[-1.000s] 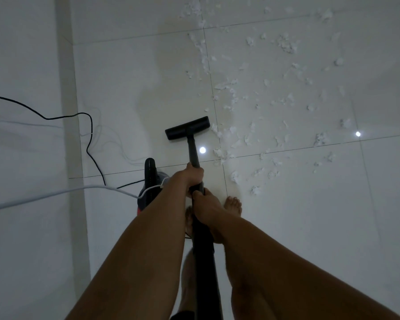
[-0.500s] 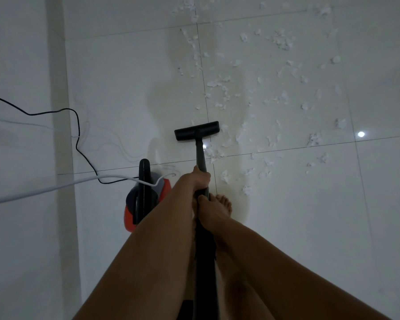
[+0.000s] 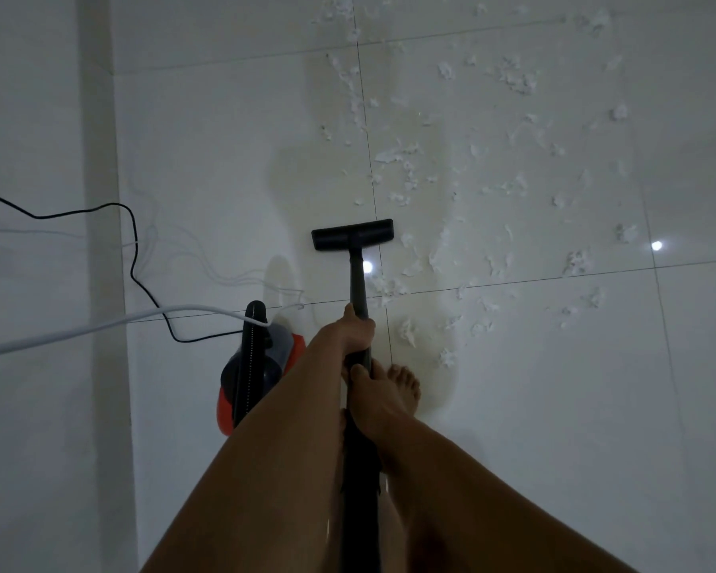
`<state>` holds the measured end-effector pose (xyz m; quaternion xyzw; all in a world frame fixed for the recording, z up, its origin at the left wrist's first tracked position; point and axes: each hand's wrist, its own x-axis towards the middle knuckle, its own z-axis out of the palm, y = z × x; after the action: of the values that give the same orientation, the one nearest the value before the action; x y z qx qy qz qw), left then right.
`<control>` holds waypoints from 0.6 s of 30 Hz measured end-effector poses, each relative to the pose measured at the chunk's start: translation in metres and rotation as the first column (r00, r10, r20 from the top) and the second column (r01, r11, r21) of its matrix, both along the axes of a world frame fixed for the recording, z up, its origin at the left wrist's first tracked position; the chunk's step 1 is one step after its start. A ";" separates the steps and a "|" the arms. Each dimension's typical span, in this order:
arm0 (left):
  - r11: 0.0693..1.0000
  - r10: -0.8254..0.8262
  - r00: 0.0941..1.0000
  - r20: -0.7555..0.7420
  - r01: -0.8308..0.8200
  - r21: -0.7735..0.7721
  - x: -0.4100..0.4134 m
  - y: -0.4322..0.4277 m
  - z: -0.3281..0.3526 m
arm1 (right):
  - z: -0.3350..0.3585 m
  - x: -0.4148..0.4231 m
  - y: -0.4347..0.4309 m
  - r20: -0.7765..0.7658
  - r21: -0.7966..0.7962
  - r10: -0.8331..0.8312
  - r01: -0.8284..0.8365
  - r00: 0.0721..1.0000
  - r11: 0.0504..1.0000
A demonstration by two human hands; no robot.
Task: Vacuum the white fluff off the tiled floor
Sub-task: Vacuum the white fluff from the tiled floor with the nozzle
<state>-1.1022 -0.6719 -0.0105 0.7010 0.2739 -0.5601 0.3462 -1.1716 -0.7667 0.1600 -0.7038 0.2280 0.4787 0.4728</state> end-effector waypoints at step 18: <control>1.000 -0.026 0.999 0.043 0.027 -0.005 0.050 0.008 -0.018 | -0.029 0.045 0.021 -0.086 -0.093 -0.155 0.147 0.984 0.985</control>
<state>-1.0522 -0.6640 -0.0282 0.7153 0.2554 -0.5504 0.3466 -1.1266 -0.7458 0.1311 -0.6812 0.3227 0.4633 0.4660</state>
